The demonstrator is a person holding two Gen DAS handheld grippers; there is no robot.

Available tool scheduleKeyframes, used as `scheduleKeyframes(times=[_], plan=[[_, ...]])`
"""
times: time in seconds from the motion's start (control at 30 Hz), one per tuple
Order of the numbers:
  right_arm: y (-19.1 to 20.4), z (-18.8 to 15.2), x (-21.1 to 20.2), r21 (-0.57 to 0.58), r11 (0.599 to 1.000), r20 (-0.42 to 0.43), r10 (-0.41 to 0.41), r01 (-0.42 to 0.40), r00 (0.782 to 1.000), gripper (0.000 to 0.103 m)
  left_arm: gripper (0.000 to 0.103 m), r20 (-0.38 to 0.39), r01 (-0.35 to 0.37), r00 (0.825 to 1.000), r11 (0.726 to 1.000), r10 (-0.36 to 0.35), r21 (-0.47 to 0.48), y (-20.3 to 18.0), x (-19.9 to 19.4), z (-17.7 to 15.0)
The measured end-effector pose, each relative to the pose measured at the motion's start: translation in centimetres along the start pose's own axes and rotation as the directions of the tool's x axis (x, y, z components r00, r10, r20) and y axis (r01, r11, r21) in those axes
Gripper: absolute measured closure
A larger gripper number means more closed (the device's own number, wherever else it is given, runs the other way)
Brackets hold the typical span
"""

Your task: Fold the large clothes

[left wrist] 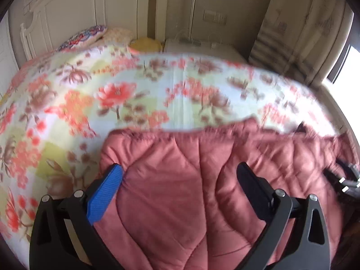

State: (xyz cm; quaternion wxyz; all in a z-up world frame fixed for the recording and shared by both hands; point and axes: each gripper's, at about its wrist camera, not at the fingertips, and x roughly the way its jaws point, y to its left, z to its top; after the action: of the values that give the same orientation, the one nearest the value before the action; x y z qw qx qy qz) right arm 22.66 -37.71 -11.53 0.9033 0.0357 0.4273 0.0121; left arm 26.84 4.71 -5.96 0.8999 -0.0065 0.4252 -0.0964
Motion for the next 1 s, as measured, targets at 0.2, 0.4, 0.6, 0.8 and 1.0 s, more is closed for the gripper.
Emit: scheduleKeyframes(times=[0.2, 0.4, 0.6, 0.8, 1.0], plan=[[0.0, 0.0, 0.0, 0.0, 1.0, 0.0, -0.001, 0.001, 1.0, 0.005, 0.002, 0.129, 0.104, 0.987, 0.994, -0.097, -0.043, -0.7, -4.0, 2.0], [0.0, 0.0, 0.0, 0.0, 1.0, 0.001, -0.001, 0.001, 1.0, 0.005, 0.002, -0.033, -0.024, 0.999, 0.998, 0.025, 0.056, -2.6, 2.8, 0.5], [0.1, 0.0, 0.0, -0.003, 1.0, 0.001, 0.004, -0.004, 1.0, 0.005, 0.002, -0.087, 0.065, 0.994, 0.996, -0.069, -0.055, -0.4, 4.1, 0.6], [0.1, -0.1, 0.0, -0.004, 1.0, 0.001, 0.003, -0.003, 1.0, 0.005, 0.002, 0.024, -0.091, 0.995, 0.99, 0.094, -0.106, -1.7, -1.2, -1.0], [0.1, 0.0, 0.1, -0.006, 1.0, -0.005, 0.001, -0.001, 1.0, 0.005, 0.002, 0.111, -0.118, 0.986, 0.991, 0.124, -0.062, -1.9, -3.5, -4.7]])
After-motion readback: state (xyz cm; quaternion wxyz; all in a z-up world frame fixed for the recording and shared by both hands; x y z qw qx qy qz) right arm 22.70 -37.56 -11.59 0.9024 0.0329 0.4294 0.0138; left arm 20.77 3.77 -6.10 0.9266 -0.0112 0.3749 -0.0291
